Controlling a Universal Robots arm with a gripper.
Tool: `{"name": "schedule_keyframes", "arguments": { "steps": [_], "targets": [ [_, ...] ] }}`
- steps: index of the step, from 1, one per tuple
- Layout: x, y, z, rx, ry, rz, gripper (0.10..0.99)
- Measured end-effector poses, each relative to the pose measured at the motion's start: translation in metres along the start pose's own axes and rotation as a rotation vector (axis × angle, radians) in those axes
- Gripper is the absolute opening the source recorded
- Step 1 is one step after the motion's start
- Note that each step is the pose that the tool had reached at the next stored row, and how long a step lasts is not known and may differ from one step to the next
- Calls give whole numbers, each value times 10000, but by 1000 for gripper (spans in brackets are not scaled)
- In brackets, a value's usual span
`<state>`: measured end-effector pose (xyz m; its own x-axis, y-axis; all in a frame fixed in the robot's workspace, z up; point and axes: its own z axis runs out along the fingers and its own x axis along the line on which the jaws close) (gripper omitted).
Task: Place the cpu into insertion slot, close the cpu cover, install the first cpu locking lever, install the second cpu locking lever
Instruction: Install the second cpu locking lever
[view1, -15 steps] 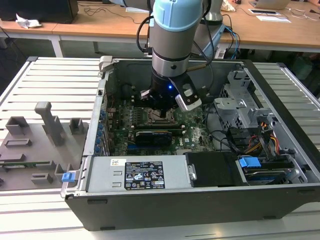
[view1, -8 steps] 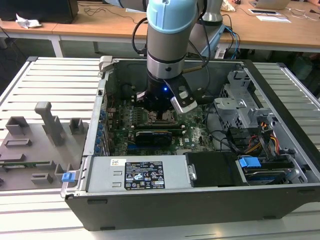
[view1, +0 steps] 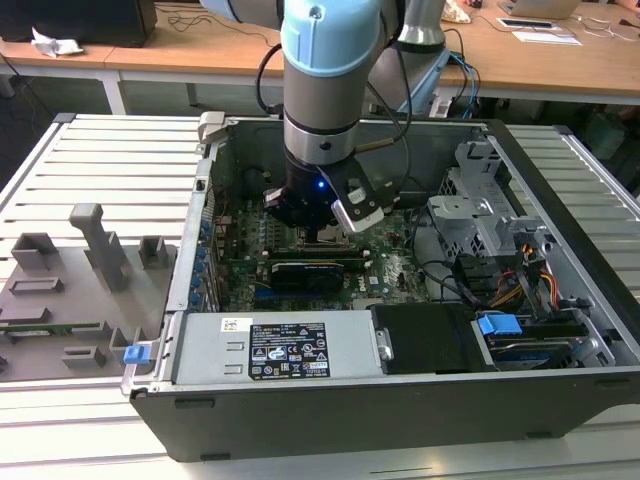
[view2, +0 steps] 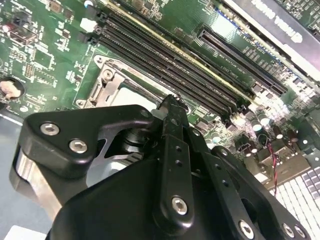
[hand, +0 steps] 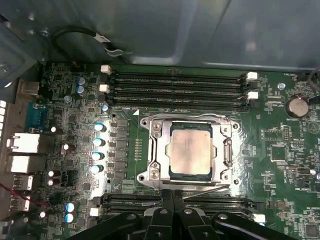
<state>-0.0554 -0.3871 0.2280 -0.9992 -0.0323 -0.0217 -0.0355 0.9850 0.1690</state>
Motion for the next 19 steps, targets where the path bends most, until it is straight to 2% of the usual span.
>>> {"name": "schedule_keyframes", "arguments": {
  "steps": [3, 7, 10, 13, 15, 19],
  "targets": [
    [18, -9, 54, -1, 1, 0, 106],
    [34, -11, 67, -42, 0, 1, 106],
    [42, -13, 68, -162, -5, 2, 106],
    [73, -36, 66, -226, -8, 5, 106],
    [104, -46, 67, -317, -11, 5, 106],
    [116, -57, 109, -438, -15, 7, 106]
  ]
}}
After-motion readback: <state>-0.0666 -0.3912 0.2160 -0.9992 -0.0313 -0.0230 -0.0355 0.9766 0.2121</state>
